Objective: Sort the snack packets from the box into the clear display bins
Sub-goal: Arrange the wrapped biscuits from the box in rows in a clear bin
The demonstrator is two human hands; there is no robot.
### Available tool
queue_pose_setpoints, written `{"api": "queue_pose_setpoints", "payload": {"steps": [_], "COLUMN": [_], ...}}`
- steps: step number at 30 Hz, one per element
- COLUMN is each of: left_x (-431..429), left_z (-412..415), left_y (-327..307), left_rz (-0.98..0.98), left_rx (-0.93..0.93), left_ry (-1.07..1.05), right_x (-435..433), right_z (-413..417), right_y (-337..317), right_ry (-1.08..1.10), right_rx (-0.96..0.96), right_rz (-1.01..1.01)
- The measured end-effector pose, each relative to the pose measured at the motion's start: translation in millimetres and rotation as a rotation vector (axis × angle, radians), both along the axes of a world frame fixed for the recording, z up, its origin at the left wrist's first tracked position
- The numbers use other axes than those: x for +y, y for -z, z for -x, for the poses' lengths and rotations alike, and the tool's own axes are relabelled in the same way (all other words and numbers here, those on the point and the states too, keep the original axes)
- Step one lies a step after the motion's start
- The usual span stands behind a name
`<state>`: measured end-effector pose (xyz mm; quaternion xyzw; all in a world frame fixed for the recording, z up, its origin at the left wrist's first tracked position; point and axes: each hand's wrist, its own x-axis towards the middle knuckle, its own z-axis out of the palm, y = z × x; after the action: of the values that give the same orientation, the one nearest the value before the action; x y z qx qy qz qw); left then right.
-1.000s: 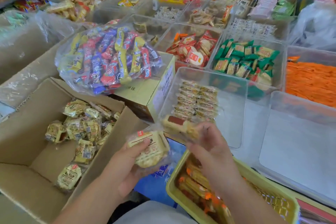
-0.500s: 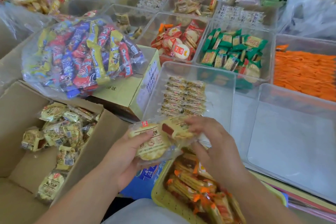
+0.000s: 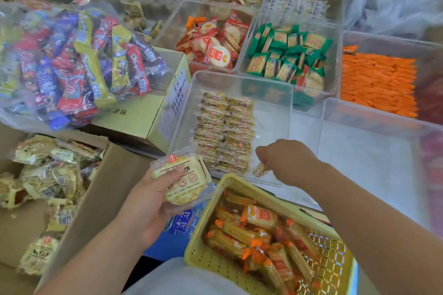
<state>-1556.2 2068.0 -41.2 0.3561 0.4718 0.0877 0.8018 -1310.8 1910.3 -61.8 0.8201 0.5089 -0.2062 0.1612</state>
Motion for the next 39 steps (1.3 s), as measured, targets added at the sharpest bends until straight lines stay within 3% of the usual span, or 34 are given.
{"api": "queue_pose_setpoints", "payload": {"steps": [5,12,17,29,35,37,39], "left_x": [1,3,4,9,24,35,45], "left_z": [7,15,16,18,6,-4,-17], "left_y": [0,2,5,10,15,19,25], "left_rz": [-0.015,0.0,0.01,0.007,-0.069,-0.136,-0.202], "left_rx": [0.009,0.017,0.019,0.029,0.027,0.04,0.075], "left_ry": [-0.009,-0.046,-0.052,-0.048,-0.046,-0.05,-0.045], "right_x": [20,24,32,35,43,46,52], "right_z": [4,-5,-12,-2,-17,-34,-45], "right_y": [16,32,46,67,47,37,39], "right_ry": [-0.068,-0.048,-0.081,-0.065,0.069,0.207,0.444], "right_rx": [-0.026,0.193,0.232,0.265,0.41,0.44,0.371], "right_rz": [0.144,0.294,0.396,0.462,0.311,0.134,-0.203]}}
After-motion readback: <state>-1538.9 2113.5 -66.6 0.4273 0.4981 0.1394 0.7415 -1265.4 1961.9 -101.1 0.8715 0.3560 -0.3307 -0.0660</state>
